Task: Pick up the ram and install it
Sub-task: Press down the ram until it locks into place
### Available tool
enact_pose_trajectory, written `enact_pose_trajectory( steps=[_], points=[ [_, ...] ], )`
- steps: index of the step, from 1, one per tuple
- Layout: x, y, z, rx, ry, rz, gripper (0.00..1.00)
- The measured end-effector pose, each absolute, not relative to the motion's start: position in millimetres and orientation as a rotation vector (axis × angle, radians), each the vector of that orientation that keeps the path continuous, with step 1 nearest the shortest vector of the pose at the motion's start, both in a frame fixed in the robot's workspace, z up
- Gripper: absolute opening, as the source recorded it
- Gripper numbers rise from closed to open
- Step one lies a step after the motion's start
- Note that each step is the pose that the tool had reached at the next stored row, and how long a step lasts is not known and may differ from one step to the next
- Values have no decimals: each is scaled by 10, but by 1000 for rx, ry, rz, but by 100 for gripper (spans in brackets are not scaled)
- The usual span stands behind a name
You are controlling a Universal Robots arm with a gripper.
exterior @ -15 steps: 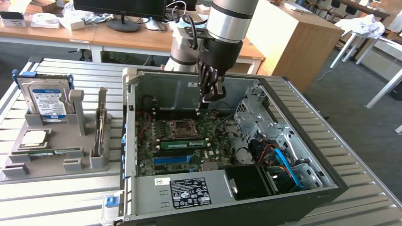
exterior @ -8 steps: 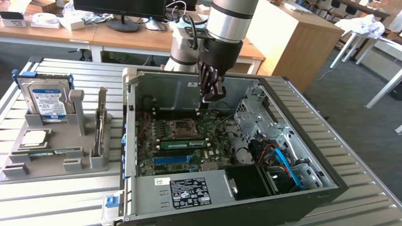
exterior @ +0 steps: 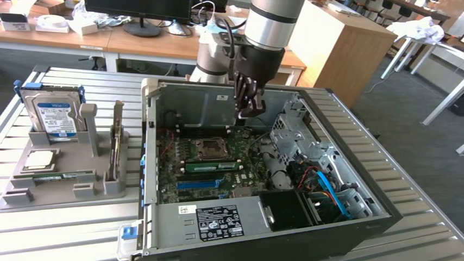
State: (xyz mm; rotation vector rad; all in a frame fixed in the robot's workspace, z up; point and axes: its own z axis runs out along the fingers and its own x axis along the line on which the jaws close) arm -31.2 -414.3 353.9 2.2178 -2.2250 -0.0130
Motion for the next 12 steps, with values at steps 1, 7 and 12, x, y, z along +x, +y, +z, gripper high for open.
enact_pose_trajectory(
  steps=[1, 7, 12],
  points=[
    [-289, -4143, 3538, 2218, -2225, -13, 10],
    [-183, -4143, 3536, 2218, -2225, -13, 10],
    [-131, -4143, 3535, 2218, -2225, -13, 10]
  ],
)
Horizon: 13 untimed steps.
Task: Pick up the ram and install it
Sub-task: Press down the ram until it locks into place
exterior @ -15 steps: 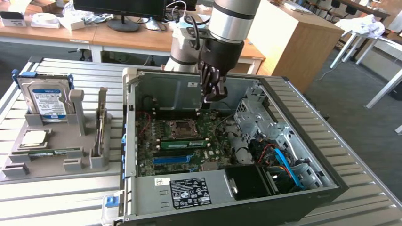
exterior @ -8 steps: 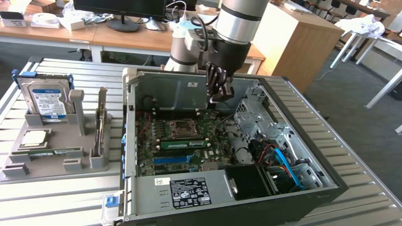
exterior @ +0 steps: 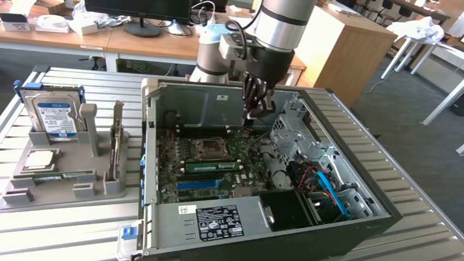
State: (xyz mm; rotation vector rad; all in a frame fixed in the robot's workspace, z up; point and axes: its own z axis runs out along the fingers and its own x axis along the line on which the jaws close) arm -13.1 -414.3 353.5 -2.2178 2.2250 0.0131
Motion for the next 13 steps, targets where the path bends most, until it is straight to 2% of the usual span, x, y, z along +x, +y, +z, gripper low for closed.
enact_pose_trajectory(
  steps=[13],
  points=[
    [-109, -4143, 3519, -2218, 2225, 13, 10]
  ],
)
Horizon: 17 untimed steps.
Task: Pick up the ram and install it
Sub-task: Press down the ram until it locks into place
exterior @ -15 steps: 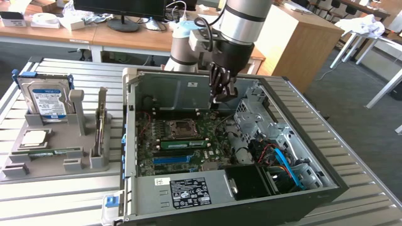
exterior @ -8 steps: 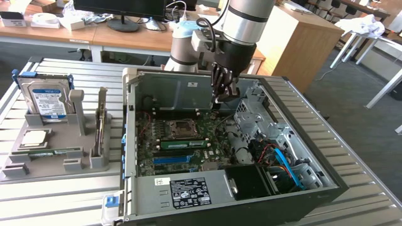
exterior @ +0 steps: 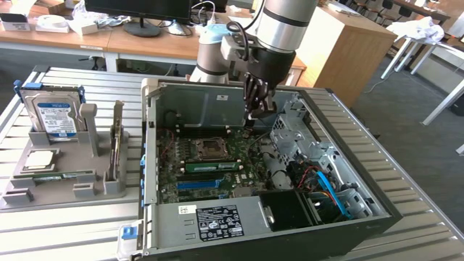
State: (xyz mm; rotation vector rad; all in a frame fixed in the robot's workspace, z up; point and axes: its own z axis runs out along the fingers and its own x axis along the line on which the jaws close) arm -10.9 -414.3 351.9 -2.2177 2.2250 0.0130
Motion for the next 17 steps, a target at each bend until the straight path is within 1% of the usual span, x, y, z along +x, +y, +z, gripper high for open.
enact_pose_trajectory(
  steps=[17],
  points=[
    [-108, -4143, 3440, -2217, 2225, 12, 10]
  ],
)
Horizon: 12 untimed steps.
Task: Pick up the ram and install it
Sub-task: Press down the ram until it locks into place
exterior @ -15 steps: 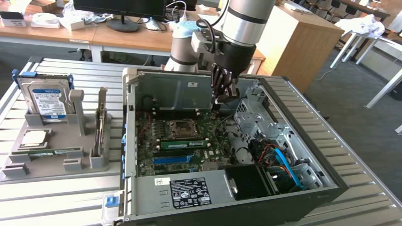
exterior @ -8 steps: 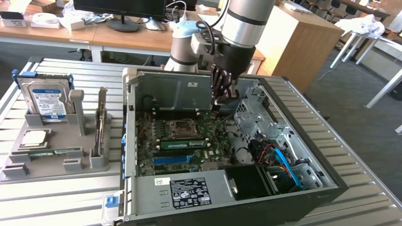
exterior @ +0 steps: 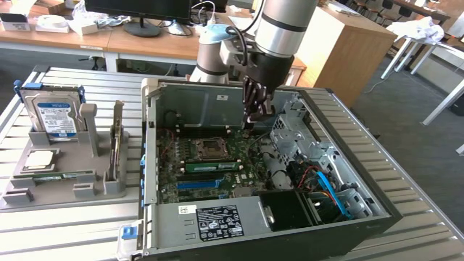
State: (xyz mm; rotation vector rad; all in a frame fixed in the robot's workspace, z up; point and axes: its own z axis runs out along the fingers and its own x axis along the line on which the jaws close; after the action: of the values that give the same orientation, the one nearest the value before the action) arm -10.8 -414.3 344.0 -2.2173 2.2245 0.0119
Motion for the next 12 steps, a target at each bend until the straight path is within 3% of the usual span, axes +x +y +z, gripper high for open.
enact_pose_trajectory(
  steps=[12],
  points=[
    [-109, -4143, 3377, -2217, 2224, 11, 10]
  ],
)
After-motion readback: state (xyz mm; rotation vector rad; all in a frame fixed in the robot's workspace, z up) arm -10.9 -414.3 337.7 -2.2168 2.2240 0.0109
